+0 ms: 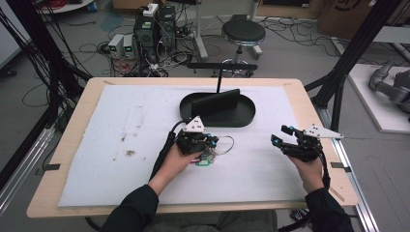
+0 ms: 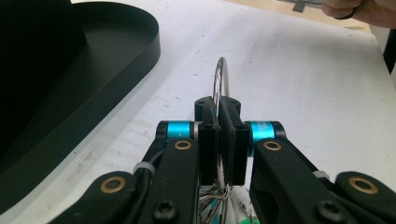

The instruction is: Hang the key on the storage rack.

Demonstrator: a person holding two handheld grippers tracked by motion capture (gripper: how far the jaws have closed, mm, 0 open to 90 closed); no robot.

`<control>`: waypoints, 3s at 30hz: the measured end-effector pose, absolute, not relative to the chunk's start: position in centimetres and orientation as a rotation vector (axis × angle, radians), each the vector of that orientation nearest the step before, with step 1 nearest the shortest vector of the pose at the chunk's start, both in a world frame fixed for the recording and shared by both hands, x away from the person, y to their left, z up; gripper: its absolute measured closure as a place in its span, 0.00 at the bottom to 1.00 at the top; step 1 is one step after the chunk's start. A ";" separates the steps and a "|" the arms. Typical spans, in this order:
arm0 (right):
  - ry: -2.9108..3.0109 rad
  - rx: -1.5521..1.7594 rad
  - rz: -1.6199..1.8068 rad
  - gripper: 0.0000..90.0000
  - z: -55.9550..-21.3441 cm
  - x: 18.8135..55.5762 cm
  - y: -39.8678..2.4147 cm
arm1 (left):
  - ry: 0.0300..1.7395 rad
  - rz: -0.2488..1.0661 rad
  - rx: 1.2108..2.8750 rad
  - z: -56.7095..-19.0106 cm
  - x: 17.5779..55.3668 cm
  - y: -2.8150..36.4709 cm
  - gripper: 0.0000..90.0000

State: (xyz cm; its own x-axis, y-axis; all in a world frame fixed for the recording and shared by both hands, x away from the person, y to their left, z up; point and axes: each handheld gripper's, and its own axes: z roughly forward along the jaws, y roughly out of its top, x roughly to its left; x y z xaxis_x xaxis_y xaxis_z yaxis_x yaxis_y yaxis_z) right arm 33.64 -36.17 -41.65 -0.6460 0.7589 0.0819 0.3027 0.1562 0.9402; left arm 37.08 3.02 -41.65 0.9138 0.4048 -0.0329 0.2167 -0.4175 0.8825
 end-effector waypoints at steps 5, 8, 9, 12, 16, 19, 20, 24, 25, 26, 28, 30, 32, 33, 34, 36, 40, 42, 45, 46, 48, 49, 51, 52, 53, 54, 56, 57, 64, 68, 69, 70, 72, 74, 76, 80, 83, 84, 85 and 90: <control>2.028 1.010 1.496 0.37 -41.7 33.6 -36.2 | 0.432 0.231 2.014 -41.5 36.9 3.0 0.96; 2.028 1.014 1.496 0.37 -41.7 33.6 -36.2 | 0.427 0.239 2.006 -41.4 36.8 3.0 0.96; 2.028 1.014 1.496 0.37 -41.7 33.6 -36.2 | 0.425 0.244 2.000 -41.2 36.8 3.1 0.96; 2.024 1.014 1.497 0.37 -41.7 33.7 -36.2 | 0.421 0.254 1.988 -40.9 36.7 3.4 0.96; 2.027 1.015 1.497 0.37 -41.7 33.6 -36.2 | 0.422 0.273 1.966 -40.4 36.6 4.0 0.96; 2.027 1.014 1.496 0.37 -41.7 33.7 -36.2 | 0.425 0.284 1.945 -39.9 36.5 4.5 0.96; 2.028 1.015 1.496 0.37 -41.7 33.7 -36.2 | 0.425 0.284 1.945 -39.9 36.5 4.5 0.96; 2.027 1.014 1.498 0.37 -41.7 33.7 -36.2 | 0.419 0.293 1.925 -39.4 36.3 4.9 0.96; 2.027 1.014 1.498 0.37 -41.7 33.7 -36.2 | 0.419 0.295 1.918 -39.2 36.2 4.9 0.96; 2.028 1.015 1.497 0.37 -41.7 33.7 -36.2 | 0.416 0.297 1.912 -39.1 36.2 5.0 0.96; 2.029 1.015 1.497 0.37 -41.7 33.7 -36.2 | 0.418 0.305 1.898 -38.9 36.1 5.2 0.96; 2.027 1.017 1.498 0.37 -41.7 33.7 -36.2 | 0.413 0.308 1.896 -38.6 36.1 5.4 0.96; 2.028 1.017 1.496 0.37 -41.7 33.7 -36.2 | 0.414 0.317 1.882 -38.3 36.1 5.6 0.96; 2.028 1.017 1.496 0.37 -41.7 33.7 -36.2 | 0.416 0.320 1.875 -38.2 36.0 5.7 0.96; 2.028 1.016 1.496 0.37 -41.7 33.7 -36.2 | 0.416 0.324 1.872 -38.0 36.0 5.8 0.96; 2.029 1.020 1.496 0.37 -41.7 33.7 -36.2 | 0.415 0.326 1.865 -37.8 36.0 6.0 0.96; 2.030 1.025 1.498 0.37 -41.7 33.7 -36.2 | 0.414 0.340 1.852 -37.3 35.9 6.4 0.96; 2.030 1.019 1.497 0.37 -41.7 33.7 -36.1 | 0.413 0.345 1.843 -37.0 35.9 6.5 0.96; 2.031 1.018 1.495 0.37 -41.7 33.7 -36.2 | 0.409 0.360 1.834 -36.4 35.9 6.9 0.96; 2.030 1.016 1.494 0.37 -41.7 33.8 -36.2 | 0.411 0.362 1.831 -36.3 35.9 7.0 0.96; 2.032 1.017 1.493 0.37 -41.7 33.8 -36.2 | 0.413 0.373 1.819 -35.9 35.9 7.3 0.96; 2.031 1.015 1.492 0.37 -41.7 33.8 -36.1 | 0.414 0.377 1.816 -35.6 35.9 7.4 0.96; 2.031 1.014 1.493 0.37 -41.7 33.8 -36.1 | 0.409 0.390 1.811 -35.3 36.0 7.7 0.96; 2.031 1.012 1.492 0.37 -41.7 33.8 -36.1 | 0.406 0.392 1.806 -35.0 36.0 7.8 0.96; 2.032 1.014 1.492 0.37 -41.7 33.8 -36.1 | 0.406 0.400 1.801 -34.9 36.0 7.8 0.96; 2.032 1.015 1.492 0.37 -41.7 33.8 -36.1 | 0.402 0.407 1.800 -34.7 36.0 7.9 0.96; 2.032 1.016 1.492 0.37 -41.7 33.8 -36.1 | 0.404 0.412 1.793 -34.4 36.1 8.1 0.96; 2.031 1.016 1.492 0.37 -41.7 33.8 -36.1 | 0.405 0.413 1.793 -34.2 36.2 8.2 0.96; 2.031 1.020 1.493 0.37 -41.7 33.8 -36.2 | 0.421 0.441 1.767 -33.2 36.6 8.9 0.96; 2.031 1.021 1.495 0.37 -41.7 33.8 -36.2 | 0.431 0.460 1.757 -32.5 36.9 9.4 0.96; 2.030 1.021 1.496 0.37 -41.7 33.8 -36.2 | 0.433 0.465 1.751 -32.3 37.0 9.5 0.96; 2.030 1.021 1.496 0.37 -41.7 33.8 -36.2 | 0.437 0.471 1.747 -32.1 37.1 9.7 0.96; 2.030 1.022 1.495 0.37 -41.7 33.8 -36.2 | 0.443 0.481 1.740 -31.8 37.3 10.0 0.96; 2.030 1.022 1.495 0.37 -41.7 33.8 -36.2 | 0.446 0.493 1.736 -31.5 37.5 10.3 0.96; 2.031 1.022 1.495 0.37 -41.7 33.8 -36.2 | 0.456 0.498 1.724 -31.2 37.8 10.6 0.96; 2.030 1.023 1.496 0.37 -41.7 33.8 -36.2 | 0.474 0.519 1.702 -30.7 38.3 11.3 0.96; 2.029 1.024 1.497 0.37 -41.7 33.8 -36.2 | 0.488 0.537 1.695 -30.6 38.7 11.7 0.96; 2.031 1.022 1.494 0.37 -41.7 33.8 -36.3 | 0.494 0.539 1.691 -30.5 38.8 11.7 0.96; 2.031 1.021 1.495 0.37 -41.8 33.8 -36.3 | 0.496 0.545 1.693 -30.5 38.9 11.8 0.96; 2.030 1.019 1.495 0.37 -41.8 33.8 -36.3 | 0.514 0.572 1.683 -30.2 39.6 12.1 0.96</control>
